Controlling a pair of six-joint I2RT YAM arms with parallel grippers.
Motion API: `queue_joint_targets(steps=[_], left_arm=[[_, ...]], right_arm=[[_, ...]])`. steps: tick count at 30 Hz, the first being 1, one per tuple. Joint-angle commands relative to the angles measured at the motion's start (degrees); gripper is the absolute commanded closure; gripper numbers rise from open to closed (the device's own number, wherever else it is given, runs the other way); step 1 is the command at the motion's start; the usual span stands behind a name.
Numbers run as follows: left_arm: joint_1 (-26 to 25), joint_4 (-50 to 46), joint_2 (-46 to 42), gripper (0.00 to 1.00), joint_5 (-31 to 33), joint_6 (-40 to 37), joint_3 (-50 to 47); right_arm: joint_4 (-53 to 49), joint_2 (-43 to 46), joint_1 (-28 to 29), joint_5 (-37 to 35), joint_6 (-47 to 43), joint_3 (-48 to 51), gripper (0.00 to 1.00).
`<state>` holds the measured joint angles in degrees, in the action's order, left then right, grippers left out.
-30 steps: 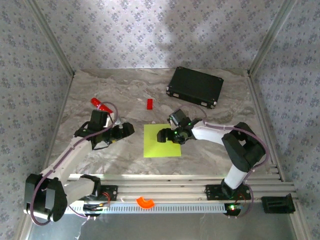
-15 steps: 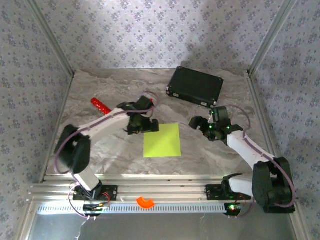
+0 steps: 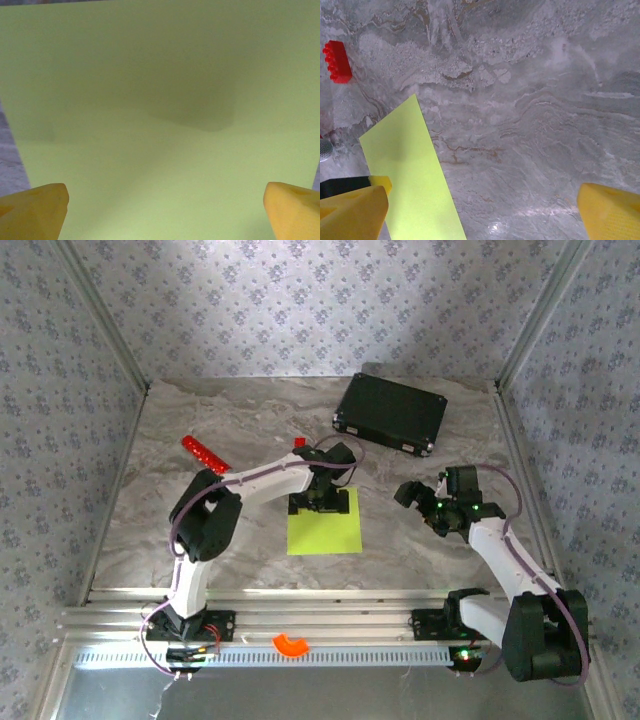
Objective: Fold a paper plane with a square sheet of paper (pick it up from the middle)
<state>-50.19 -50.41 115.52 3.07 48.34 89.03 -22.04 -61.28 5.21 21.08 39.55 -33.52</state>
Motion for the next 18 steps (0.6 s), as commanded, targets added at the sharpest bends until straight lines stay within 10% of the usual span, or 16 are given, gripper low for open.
queue_joint_targets(steps=[1,18], left_arm=[[-0.8,-2.2,2.2,0.0,0.3,1.5,2.0],[-0.8,-0.5,6.0,0.0,-1.4,-0.6,3.7]], right_arm=[[-2.0,0.1,-0.4,1.4,-1.3,0.6,0.01],[-2.1,-0.4,-0.2,1.5,-1.3,1.6,0.01]])
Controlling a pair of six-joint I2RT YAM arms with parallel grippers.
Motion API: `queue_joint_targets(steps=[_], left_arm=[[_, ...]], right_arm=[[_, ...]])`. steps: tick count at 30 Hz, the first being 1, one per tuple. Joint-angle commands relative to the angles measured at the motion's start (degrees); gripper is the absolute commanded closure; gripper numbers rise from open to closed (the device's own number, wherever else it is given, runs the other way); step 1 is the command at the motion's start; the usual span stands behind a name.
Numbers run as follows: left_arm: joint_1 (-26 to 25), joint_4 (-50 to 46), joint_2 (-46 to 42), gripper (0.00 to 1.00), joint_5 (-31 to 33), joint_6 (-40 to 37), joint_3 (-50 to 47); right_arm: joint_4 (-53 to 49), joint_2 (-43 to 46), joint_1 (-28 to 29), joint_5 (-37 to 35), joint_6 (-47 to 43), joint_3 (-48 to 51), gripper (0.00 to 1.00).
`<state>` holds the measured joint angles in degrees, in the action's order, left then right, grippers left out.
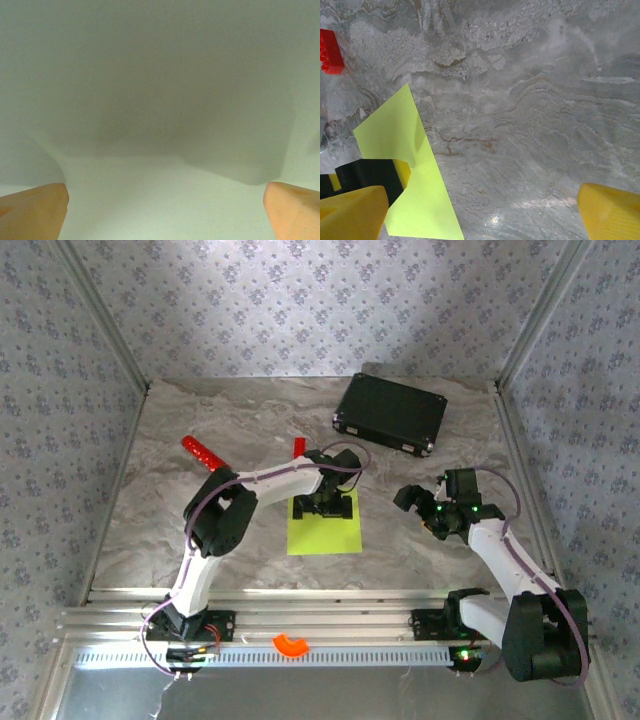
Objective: Fold a paper plane with a square sheet of paper (pick it up from the middle)
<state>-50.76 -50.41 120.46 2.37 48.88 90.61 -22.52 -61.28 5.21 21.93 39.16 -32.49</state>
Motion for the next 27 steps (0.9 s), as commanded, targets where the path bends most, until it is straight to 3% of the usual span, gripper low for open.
queue_joint_targets(steps=[1,18,27], left_arm=[[-0.2,-0.6,1.3,0.0,-0.6,-1.3,2.3],[-0.2,3.8,3.2,0.01,-4.5,-1.3,-4.4],[-0.3,2.7,3.7,0.03,-2.7,-1.4,-4.3]], right_arm=[[-1.6,-0.4,-0.2,0.7,-1.0,0.6,0.01],[-1.4,-2.0,0.1,1.0,-1.0,0.7,0.01],[-1.5,-2.1,1.3,0.2,-0.5,0.2,0.01]])
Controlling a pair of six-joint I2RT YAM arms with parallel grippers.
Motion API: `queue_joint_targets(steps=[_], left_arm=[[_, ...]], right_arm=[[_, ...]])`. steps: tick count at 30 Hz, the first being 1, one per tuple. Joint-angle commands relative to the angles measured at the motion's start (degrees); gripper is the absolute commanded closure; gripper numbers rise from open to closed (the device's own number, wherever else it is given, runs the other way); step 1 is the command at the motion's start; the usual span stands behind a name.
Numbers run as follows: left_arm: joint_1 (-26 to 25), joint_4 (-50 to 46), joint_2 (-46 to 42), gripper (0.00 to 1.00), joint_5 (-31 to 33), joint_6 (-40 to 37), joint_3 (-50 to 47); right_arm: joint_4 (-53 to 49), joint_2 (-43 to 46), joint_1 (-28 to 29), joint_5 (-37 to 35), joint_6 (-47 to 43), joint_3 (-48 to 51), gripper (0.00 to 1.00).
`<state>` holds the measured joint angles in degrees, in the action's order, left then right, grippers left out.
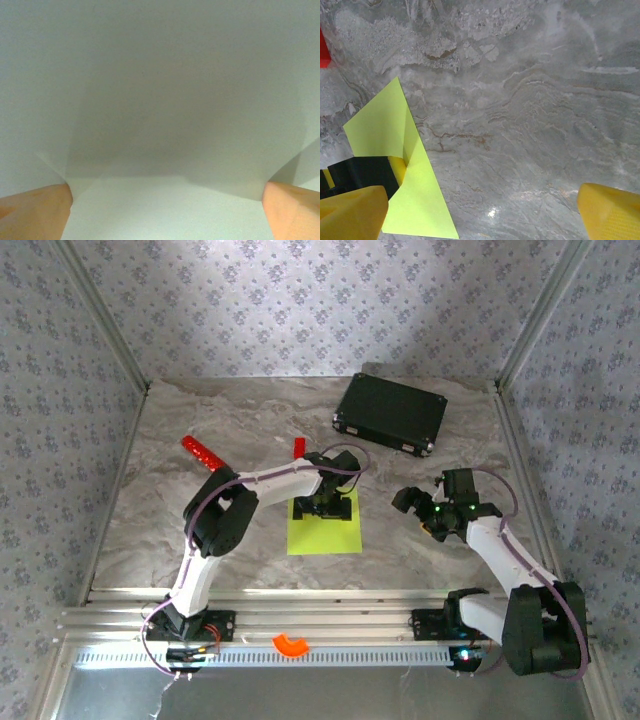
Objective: Fold a paper plane with a square sheet of paper (pick it up from the middle)
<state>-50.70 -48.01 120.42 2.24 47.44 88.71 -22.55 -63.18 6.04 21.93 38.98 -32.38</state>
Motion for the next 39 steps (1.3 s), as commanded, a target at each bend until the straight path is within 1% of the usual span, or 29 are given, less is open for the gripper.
queue_joint_targets(steps=[1,18,21,22,24,25,27,28,29,30,31,32,34,36,39], left_arm=[[-0.4,0.2,3.8,0.03,-2.5,0.1,-2.3],[-1.2,-0.7,4.9,0.06,-1.4,-0.1,-1.8],[-1.2,-0.4,4.1,0.12,-1.0,-0.1,-2.0],[-1.3,-0.1,3.8,0.16,-0.8,-0.1,-2.2],[-1.3,0.8,2.6,0.19,-0.2,-0.6,-2.6],[-1.5,1.6,1.6,0.22,0.7,-0.6,-3.1],[-1.5,3.0,-0.3,0.38,1.8,-0.8,-4.2],[-1.5,3.6,-1.2,0.43,2.4,-0.7,-4.7],[-1.5,3.8,-2.0,0.46,2.9,-0.9,-4.9],[-1.5,3.8,-2.5,0.46,3.4,-0.8,-5.0],[-1.5,3.9,-3.4,0.52,4.2,-0.6,-5.1],[-1.5,4.3,-4.5,0.54,4.8,-0.4,-5.6],[-1.4,7.9,-7.4,0.55,4.6,-0.3,-7.9],[-0.9,11.7,-9.6,0.56,2.9,-0.1,-10.0],[0.2,15.0,-12.3,0.57,0.0,0.2,-11.8]], right_arm=[[-1.4,-0.3,0.4,0.0,-0.3,0.1,0.01],[-2.1,0.2,0.9,-0.6,-0.2,0.3,0.01],[-2.1,0.4,0.9,-0.6,-0.1,0.2,0.01],[-2.2,0.4,0.9,-0.5,-0.2,0.2,0.01],[-2.2,0.5,0.9,-0.6,-0.1,0.1,0.01],[-2.3,0.6,1.0,-0.6,-0.1,0.0,0.01],[-2.4,0.8,1.0,-0.6,0.0,-0.1,0.01],[-2.4,0.9,1.0,-0.7,0.1,0.0,0.01],[-2.5,0.9,1.0,-0.8,0.1,-0.1,0.01],[-2.4,0.9,1.0,-0.7,0.0,0.0,0.01],[-2.5,1.1,1.0,-0.8,0.1,0.1,0.01],[-2.5,1.1,1.0,-0.8,0.2,0.1,0.01],[-2.7,1.3,0.9,-0.9,0.3,0.0,0.01],[-2.6,1.5,1.1,-1.1,0.6,0.2,0.01],[-2.1,1.9,1.0,-1.0,1.2,0.5,0.01]])
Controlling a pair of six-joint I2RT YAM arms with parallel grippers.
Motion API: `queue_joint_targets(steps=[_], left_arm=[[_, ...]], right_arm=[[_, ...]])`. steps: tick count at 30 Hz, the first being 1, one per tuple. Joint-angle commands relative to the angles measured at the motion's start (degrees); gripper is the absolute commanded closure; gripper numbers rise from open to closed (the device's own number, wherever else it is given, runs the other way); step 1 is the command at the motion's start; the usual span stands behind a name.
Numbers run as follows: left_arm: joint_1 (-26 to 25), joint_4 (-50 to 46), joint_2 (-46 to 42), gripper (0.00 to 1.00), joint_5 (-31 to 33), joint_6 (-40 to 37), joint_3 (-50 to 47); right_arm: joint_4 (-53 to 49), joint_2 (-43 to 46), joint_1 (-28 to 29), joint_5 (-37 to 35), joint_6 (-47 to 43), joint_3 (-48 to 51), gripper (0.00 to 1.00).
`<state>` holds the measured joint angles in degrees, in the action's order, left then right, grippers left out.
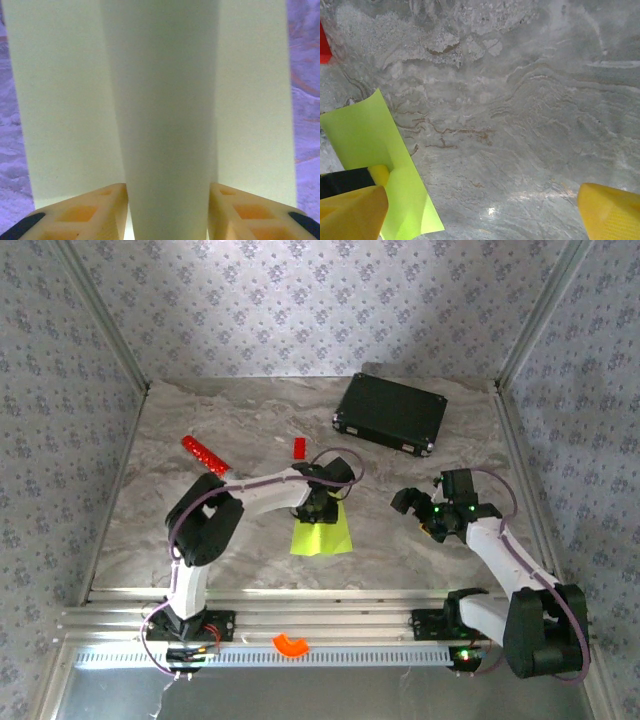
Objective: Fold a paper plane with a square sheet of paper (pick it up from the middle)
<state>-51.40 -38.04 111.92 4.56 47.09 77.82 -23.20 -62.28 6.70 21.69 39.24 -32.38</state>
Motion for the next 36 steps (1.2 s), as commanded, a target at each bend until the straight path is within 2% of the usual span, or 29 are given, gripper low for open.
queue_joint_targets(steps=[1,8,13,18,23,27,29,34,36], left_arm=[[1.1,6.4,-4.6,0.57,-3.7,0.5,-1.5],[3.6,22.4,-9.0,0.57,-19.6,2.4,-8.0],[4.3,26.4,-10.2,0.57,-25.1,2.3,-8.8],[5.7,33.0,-10.4,0.57,-29.5,5.3,-12.6],[6.3,32.2,-10.2,0.56,-27.6,5.3,-14.6],[6.5,30.1,-9.5,0.56,-24.8,4.8,-15.7],[6.6,30.4,-9.2,0.55,-24.4,5.2,-16.8],[7.1,32.4,-9.4,0.53,-22.9,6.6,-19.5],[7.1,33.4,-9.5,0.52,-22.6,7.3,-20.4]], right_arm=[[-1.3,1.1,0.4,-0.6,1.1,0.6,0.01],[-1.6,1.7,0.2,-0.6,1.6,-0.5,0.01],[-2.1,2.7,0.2,-1.0,2.4,-1.5,0.01],[-2.0,3.9,0.2,-1.3,3.4,-2.0,0.01],[-1.5,4.1,0.4,-0.6,3.6,-1.9,0.01],[1.4,3.7,1.0,2.8,3.4,-1.7,0.01],[3.0,3.6,2.2,3.5,3.7,-1.9,0.01],[3.3,3.0,7.6,-0.8,1.6,-4.2,0.01],[4.6,2.4,9.0,0.2,1.2,-4.2,0.01]])
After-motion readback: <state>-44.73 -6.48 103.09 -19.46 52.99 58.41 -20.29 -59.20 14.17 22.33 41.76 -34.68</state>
